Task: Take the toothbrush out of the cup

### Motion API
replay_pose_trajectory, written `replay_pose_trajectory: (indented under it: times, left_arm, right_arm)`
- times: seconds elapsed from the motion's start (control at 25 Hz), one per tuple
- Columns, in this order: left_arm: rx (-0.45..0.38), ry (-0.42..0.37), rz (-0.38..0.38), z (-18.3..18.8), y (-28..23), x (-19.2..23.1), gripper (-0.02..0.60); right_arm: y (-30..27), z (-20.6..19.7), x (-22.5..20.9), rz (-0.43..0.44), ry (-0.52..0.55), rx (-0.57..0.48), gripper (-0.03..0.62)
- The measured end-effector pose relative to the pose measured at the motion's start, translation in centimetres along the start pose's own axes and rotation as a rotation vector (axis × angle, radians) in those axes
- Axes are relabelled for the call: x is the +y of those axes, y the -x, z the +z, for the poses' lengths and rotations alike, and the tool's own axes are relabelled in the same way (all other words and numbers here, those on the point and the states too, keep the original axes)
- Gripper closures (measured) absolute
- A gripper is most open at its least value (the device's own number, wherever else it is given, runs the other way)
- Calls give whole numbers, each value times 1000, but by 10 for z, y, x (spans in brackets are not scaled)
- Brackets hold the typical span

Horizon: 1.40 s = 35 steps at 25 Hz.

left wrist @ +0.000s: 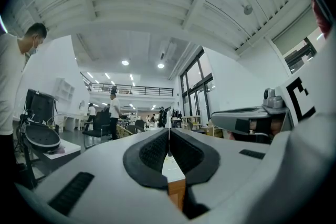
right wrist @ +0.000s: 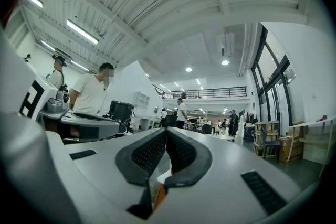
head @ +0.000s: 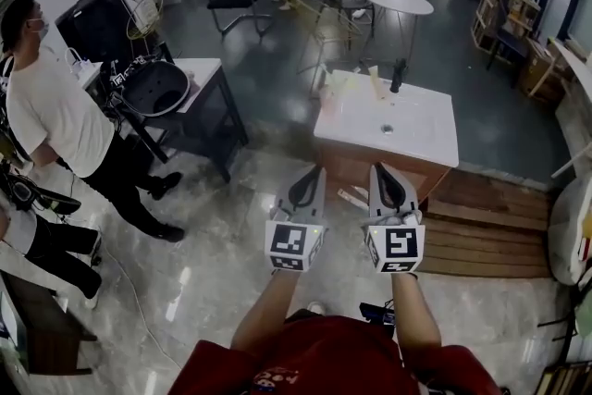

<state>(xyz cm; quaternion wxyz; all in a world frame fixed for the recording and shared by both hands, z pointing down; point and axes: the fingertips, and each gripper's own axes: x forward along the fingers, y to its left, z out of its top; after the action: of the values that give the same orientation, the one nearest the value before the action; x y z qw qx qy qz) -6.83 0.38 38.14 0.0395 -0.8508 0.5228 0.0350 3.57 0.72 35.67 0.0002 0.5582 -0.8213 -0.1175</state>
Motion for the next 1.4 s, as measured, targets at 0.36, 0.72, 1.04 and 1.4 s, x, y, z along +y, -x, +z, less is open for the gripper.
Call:
replay_pose_trajectory:
  times: [0.36,0.72,1.04,1.4]
  left_arm:
    - [-12,0,4,-7,-31,43,552]
    - [-7,1,16,-19,-81,67,552]
    - [4,-4,34,-22,-159,81,552]
    - [8,-16,64,-27,-253,94,552]
  right_arm:
    - [-45,-19,0,-33,-23,15,565]
    - [-95,-42,-22,-31,-35,23,566]
    - [-158,-58,-71,-16,-49,23,566]
    - [-228,-78,-137,-3,-53,20,566]
